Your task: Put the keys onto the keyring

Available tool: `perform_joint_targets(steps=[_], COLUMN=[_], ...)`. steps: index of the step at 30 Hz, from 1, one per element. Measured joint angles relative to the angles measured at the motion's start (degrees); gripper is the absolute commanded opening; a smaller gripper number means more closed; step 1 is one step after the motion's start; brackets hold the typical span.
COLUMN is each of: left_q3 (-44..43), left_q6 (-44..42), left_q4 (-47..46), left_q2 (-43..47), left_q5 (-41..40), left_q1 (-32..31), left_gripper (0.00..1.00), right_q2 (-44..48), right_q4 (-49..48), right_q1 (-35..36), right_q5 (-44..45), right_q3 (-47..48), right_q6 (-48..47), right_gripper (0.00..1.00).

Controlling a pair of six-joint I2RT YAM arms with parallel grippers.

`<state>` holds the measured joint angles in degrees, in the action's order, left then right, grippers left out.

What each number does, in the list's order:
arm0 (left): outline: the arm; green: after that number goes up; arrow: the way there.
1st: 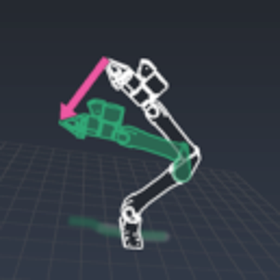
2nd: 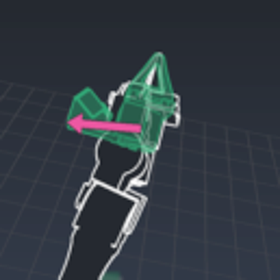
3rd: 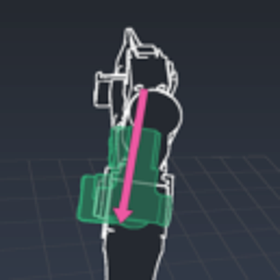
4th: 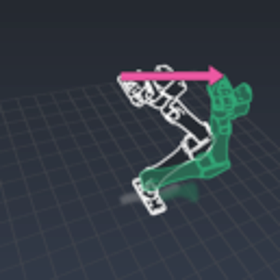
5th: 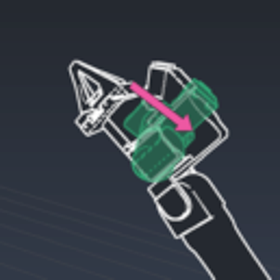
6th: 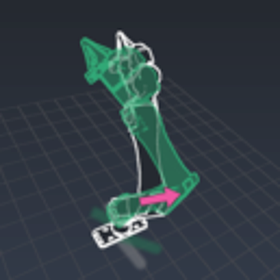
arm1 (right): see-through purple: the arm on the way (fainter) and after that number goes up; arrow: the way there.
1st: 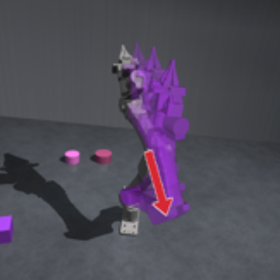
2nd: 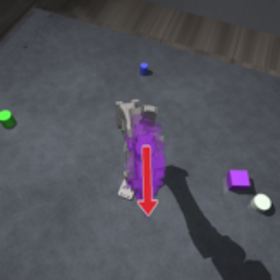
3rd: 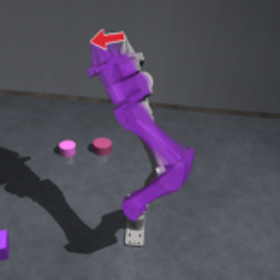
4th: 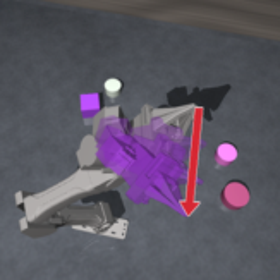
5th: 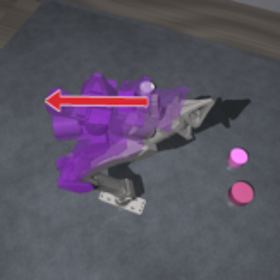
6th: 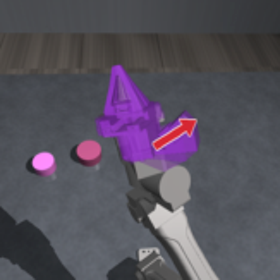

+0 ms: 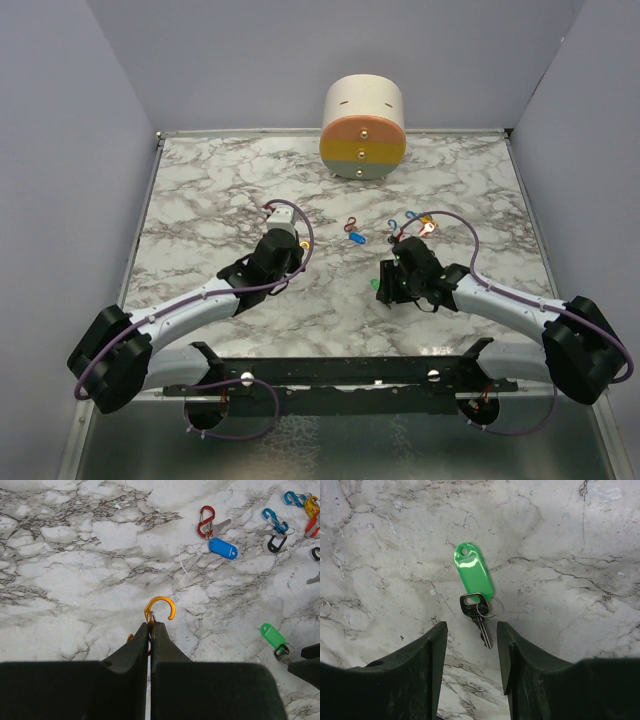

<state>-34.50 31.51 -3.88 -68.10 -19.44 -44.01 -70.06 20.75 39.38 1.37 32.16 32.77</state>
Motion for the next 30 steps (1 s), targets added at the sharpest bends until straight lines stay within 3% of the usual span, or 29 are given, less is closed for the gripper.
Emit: perform_joint_targets(steps=[30], left_q3=[0.94], left_q6=[0.15], left_q4=[1.38], left_q2=[4.85], left_q5=[-0.04], left_q1=[0.0], left_gripper=[0.0], right_q2=[-4.63], right_q4=[-7.52], right_q1=[0.0], right_q5=[-2.82], right_q3=[-0.68], right_q6=[1.29], right_gripper=[0.45])
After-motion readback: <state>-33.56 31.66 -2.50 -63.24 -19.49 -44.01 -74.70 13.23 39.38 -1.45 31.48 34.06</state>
